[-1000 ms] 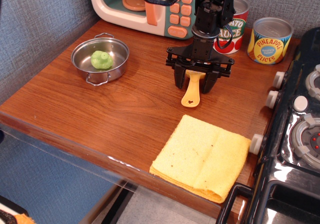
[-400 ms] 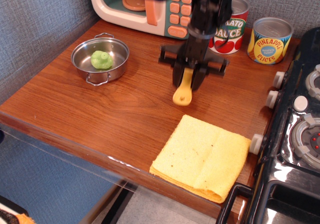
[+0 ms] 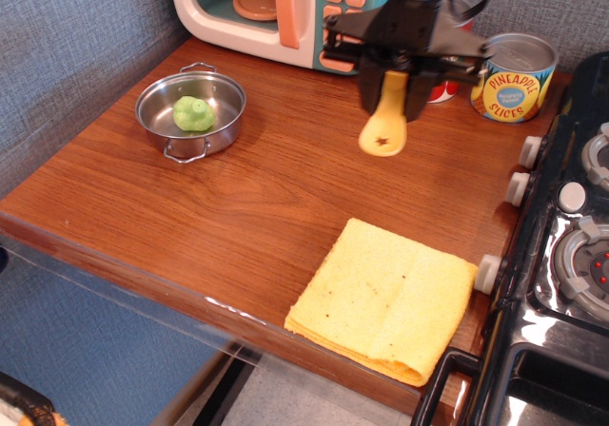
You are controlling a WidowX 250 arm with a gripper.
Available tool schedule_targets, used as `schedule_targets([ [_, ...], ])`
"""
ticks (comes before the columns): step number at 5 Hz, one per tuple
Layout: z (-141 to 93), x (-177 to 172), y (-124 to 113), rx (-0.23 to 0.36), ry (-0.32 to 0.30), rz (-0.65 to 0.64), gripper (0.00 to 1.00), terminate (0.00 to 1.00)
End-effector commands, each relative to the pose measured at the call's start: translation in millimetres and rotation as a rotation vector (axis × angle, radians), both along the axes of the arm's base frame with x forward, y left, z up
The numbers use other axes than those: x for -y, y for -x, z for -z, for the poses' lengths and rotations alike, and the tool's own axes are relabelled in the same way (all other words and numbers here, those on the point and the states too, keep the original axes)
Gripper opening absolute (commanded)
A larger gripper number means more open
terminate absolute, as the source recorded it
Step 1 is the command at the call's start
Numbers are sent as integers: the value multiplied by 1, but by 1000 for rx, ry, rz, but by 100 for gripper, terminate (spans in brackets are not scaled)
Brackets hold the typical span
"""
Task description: Place the utensil on the yellow towel.
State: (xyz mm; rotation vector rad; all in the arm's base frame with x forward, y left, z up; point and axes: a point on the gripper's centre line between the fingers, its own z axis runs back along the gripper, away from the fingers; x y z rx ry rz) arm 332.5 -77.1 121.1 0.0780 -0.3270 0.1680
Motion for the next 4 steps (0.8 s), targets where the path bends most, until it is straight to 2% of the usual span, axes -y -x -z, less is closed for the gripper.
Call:
schedule_targets([
  [1, 15, 21, 69, -53, 65, 107, 0, 0],
  [2, 41, 22, 86, -103, 76, 150, 0, 0],
  [3, 62, 22, 90, -137, 110, 160, 0, 0],
  [4, 66, 27, 88, -151, 98, 197, 100, 0],
])
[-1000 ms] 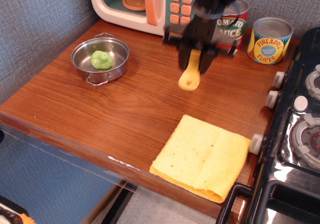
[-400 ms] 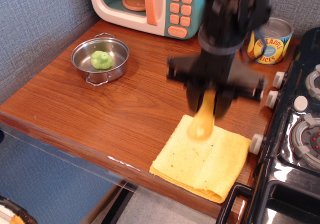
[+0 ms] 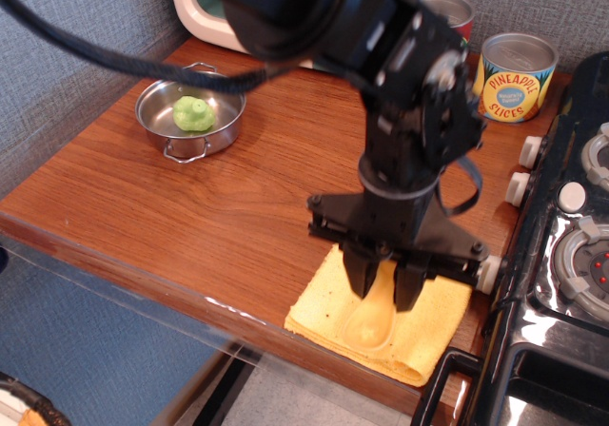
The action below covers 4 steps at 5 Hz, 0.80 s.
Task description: Place the utensil on the yellow towel.
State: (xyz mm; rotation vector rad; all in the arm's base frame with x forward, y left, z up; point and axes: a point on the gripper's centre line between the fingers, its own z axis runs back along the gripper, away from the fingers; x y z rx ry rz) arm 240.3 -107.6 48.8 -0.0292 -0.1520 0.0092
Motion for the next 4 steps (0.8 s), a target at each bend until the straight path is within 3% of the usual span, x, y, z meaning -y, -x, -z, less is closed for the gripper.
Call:
schedule_targets([
  [1, -6, -2, -6, 27, -6, 29, 100, 0],
  [2, -21, -5, -8, 56, -8, 38, 100, 0],
  [3, -66, -23, -10, 94, -10, 38, 100, 0],
  [4, -80, -46, -17, 106, 4, -1, 100, 0],
])
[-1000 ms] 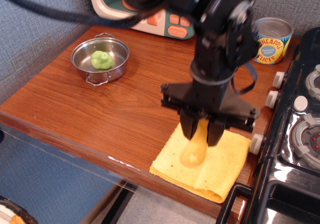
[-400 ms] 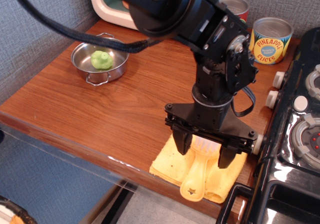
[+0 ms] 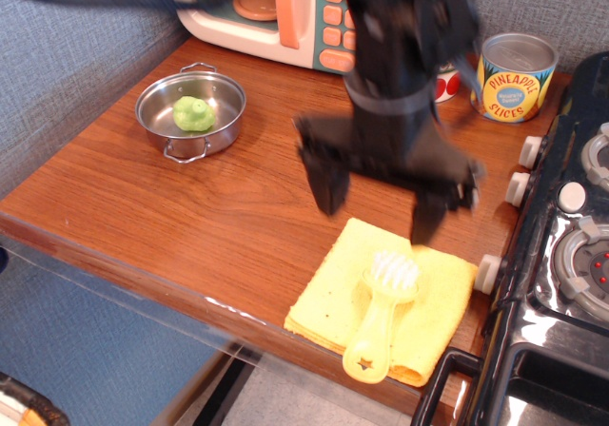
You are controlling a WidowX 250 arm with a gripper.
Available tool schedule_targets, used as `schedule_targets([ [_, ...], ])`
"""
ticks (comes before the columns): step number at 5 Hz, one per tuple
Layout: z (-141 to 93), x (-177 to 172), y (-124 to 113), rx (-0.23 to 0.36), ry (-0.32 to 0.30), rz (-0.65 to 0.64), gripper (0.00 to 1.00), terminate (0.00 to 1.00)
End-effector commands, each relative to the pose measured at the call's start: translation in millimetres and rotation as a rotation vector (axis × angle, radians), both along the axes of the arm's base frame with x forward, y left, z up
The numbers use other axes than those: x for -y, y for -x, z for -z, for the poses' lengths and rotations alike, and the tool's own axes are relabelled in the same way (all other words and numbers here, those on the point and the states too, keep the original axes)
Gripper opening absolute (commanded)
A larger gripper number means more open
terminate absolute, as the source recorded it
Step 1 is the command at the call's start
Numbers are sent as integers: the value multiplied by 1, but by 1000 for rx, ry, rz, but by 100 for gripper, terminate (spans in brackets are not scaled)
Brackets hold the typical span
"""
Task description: Place the utensil on the yellow towel.
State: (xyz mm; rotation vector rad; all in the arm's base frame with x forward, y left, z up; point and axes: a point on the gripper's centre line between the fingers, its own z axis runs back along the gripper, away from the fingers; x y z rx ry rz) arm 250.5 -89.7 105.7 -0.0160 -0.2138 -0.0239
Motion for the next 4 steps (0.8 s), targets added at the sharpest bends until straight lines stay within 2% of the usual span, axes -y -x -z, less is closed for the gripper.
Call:
schedule_targets([
  [1, -17, -36, -11, 24, 24, -28, 100, 0],
  [2, -12, -37, -11, -22, 32, 4, 100, 0],
  [3, -12, -37, -11, -22, 32, 4, 100, 0],
  [4, -12, -37, -11, -22, 32, 4, 100, 100],
])
